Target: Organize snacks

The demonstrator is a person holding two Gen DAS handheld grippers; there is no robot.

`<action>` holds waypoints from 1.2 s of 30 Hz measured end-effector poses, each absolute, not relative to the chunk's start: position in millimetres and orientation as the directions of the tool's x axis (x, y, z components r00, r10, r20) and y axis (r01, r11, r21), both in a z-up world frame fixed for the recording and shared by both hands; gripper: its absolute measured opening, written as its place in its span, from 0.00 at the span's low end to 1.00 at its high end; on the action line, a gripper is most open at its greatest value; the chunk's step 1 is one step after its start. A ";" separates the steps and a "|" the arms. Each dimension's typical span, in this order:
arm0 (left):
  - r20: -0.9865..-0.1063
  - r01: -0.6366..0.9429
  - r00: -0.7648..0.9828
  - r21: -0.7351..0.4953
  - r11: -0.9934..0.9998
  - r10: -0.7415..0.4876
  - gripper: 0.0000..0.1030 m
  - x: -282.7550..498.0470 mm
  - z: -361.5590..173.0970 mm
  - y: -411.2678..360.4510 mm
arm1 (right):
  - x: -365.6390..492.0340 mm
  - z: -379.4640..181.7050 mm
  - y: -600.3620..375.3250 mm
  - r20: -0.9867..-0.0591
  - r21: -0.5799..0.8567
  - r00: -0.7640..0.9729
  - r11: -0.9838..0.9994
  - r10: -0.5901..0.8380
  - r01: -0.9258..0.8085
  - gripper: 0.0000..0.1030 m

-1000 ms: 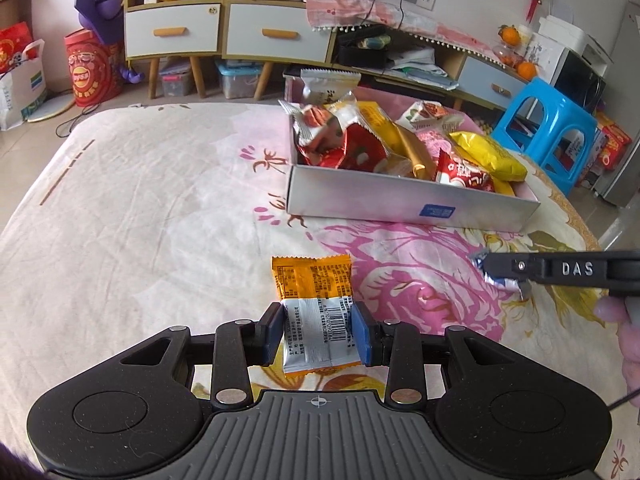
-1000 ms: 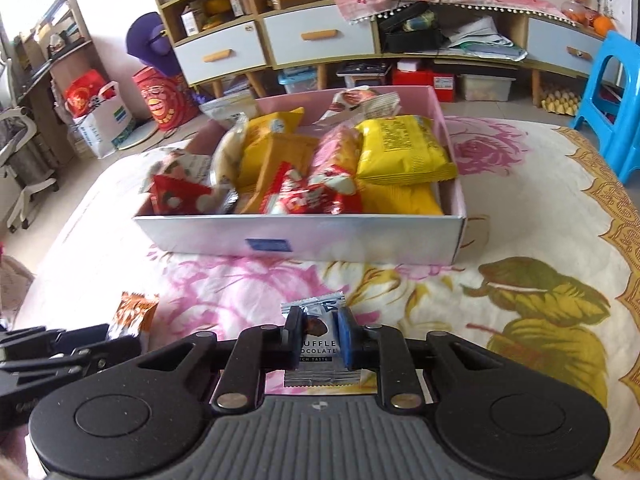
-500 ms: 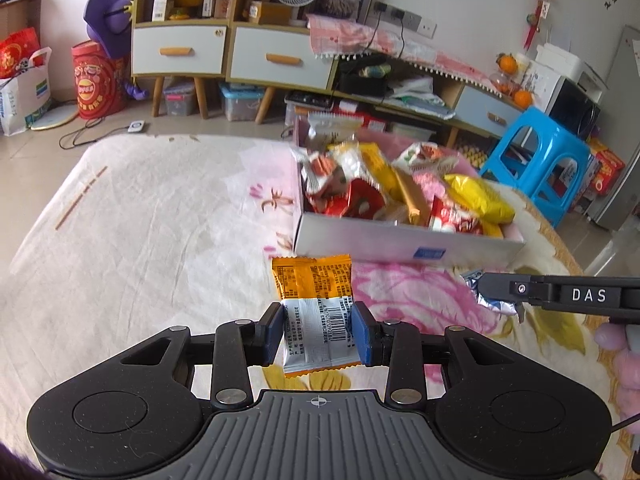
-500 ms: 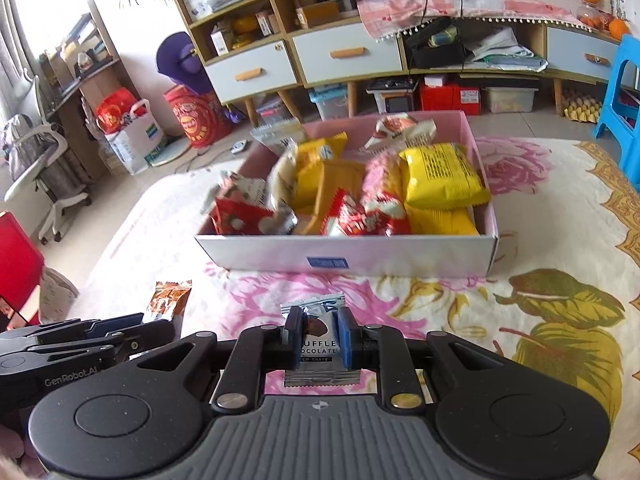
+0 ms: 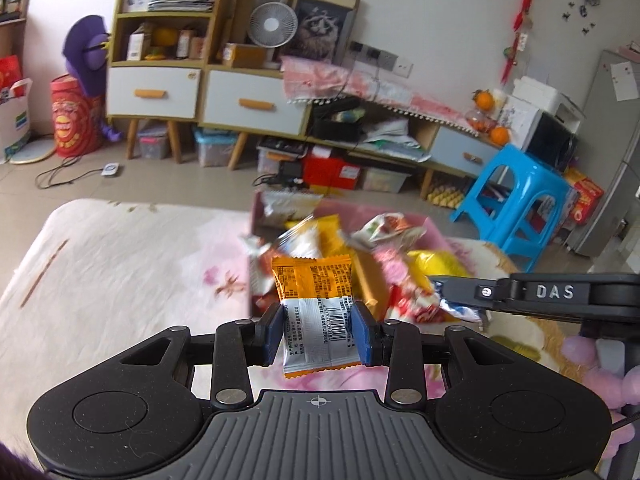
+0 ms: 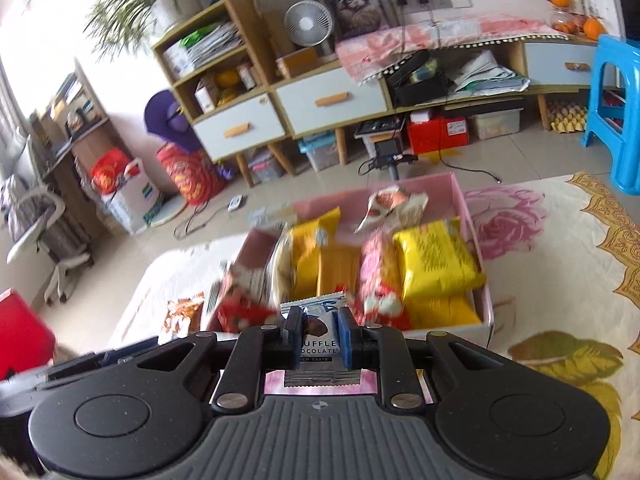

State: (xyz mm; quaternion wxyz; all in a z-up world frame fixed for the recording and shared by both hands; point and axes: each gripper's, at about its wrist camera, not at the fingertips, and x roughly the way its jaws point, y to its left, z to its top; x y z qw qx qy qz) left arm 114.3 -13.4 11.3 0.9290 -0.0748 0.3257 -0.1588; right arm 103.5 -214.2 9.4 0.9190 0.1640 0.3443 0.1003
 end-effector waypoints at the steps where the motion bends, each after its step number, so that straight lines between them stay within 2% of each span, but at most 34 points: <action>1: -0.576 0.255 0.739 -0.239 0.937 -0.348 0.33 118.9 11.5 -18.2 | 106.8 9.7 -216.6 -0.594 0.382 0.747 0.922 0.297 -0.062 0.09; 7: -0.569 0.315 0.726 -0.225 0.922 -0.387 0.33 146.5 6.2 -48.8 | 126.1 7.8 -228.8 -0.556 0.441 0.782 0.898 0.280 -0.008 0.10; 13: -0.564 0.358 0.730 -0.165 0.919 -0.385 0.34 161.2 -8.6 -67.1 | 141.3 -1.2 -231.1 -0.551 0.432 0.794 0.902 0.259 0.006 0.10; 16: -0.576 0.342 0.733 -0.148 0.928 -0.362 0.38 164.0 -16.1 -67.9 | 145.1 -6.5 -235.0 -0.563 0.416 0.794 0.909 0.229 0.032 0.17; 18: -0.584 0.321 0.735 -0.149 0.935 -0.346 0.53 165.2 -16.4 -65.5 | 146.0 -8.7 -238.1 -0.571 0.418 0.790 0.907 0.223 0.046 0.23; 19: -0.580 0.317 0.737 -0.158 0.935 -0.348 0.55 164.7 -15.5 -62.8 | 145.5 -9.1 -239.5 -0.574 0.419 0.788 0.907 0.223 0.049 0.24; 21: -0.582 0.306 0.736 -0.171 0.936 -0.347 0.64 163.1 -12.5 -58.5 | 143.4 -7.3 -241.0 -0.576 0.413 0.788 0.909 0.218 0.051 0.32; 23: -0.581 0.301 0.737 -0.176 0.937 -0.345 0.69 159.2 -7.7 -54.0 | 139.0 -3.6 -242.6 -0.569 0.406 0.795 0.913 0.212 0.047 0.41; 27: -0.588 0.275 0.750 -0.139 0.951 -0.302 0.81 142.8 5.3 -48.0 | 126.4 6.7 -243.3 -0.558 0.402 0.803 0.915 0.210 0.040 0.54; 31: -0.603 0.239 0.754 -0.114 0.964 -0.259 0.87 121.9 20.0 -38.0 | 108.5 22.2 -236.6 -0.561 0.353 0.806 0.935 0.191 0.024 0.67; 33: -0.618 0.212 0.751 -0.106 0.971 -0.231 0.90 110.4 27.2 -32.8 | 96.7 31.4 -230.1 -0.562 0.307 0.810 0.951 0.166 0.018 0.79; 36: -0.644 0.175 0.744 -0.071 0.982 -0.179 0.93 92.0 38.0 -28.2 | 80.3 43.4 -223.0 -0.571 0.256 0.809 0.967 0.139 0.015 0.84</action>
